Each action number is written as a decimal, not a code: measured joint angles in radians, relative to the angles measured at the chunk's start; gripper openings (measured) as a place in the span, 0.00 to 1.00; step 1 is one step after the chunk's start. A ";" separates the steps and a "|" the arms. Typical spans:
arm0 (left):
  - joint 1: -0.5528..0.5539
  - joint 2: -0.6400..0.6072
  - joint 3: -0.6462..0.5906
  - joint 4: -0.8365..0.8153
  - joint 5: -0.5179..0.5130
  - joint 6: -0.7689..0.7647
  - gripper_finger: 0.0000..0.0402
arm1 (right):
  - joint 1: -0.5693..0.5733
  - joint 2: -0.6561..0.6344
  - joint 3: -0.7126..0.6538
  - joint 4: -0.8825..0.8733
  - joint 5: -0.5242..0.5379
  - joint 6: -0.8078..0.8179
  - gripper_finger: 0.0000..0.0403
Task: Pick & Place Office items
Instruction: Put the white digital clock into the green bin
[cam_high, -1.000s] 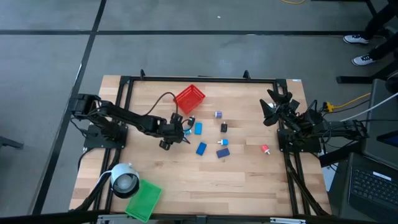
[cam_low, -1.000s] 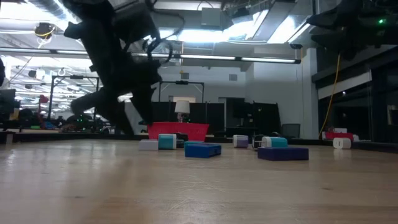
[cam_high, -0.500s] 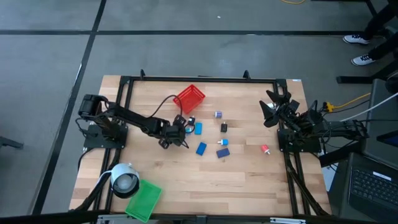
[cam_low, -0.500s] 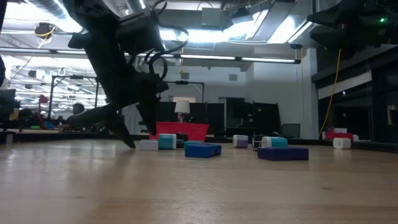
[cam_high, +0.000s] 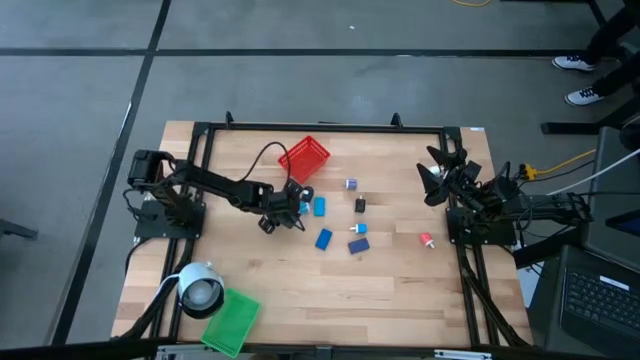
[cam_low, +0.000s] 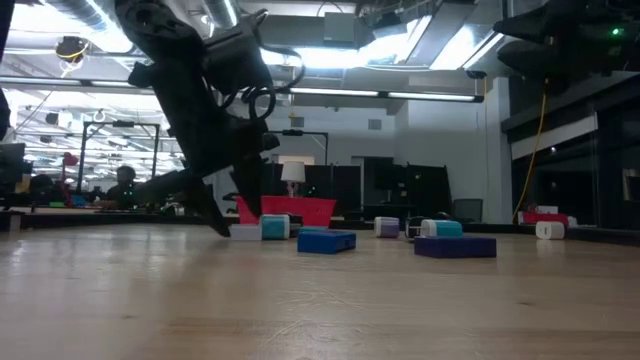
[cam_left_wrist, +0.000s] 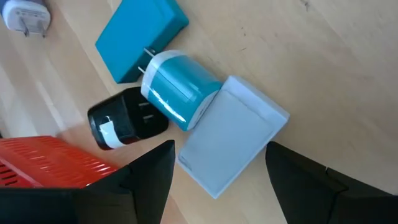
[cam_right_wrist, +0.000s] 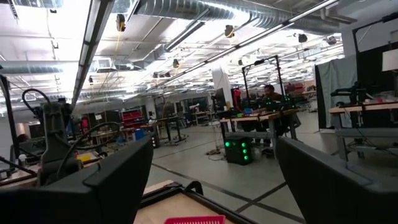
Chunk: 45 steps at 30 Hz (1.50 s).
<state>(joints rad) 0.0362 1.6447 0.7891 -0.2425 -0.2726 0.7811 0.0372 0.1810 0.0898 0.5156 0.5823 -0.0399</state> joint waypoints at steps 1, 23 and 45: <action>0.004 0.000 0.000 0.000 0.013 0.000 0.61 | 0.000 0.000 0.000 0.000 0.000 0.003 0.86; 0.051 0.077 0.007 0.012 0.136 -0.107 0.55 | 0.000 0.000 0.000 0.000 -0.072 0.055 0.86; 0.100 0.077 0.008 -0.022 0.288 -0.334 0.47 | 0.000 0.000 0.000 0.000 -0.104 0.062 0.86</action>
<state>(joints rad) 0.1362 1.7220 0.7971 -0.2649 0.0158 0.4473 0.0372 0.1814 0.0898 0.5156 0.4778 0.0223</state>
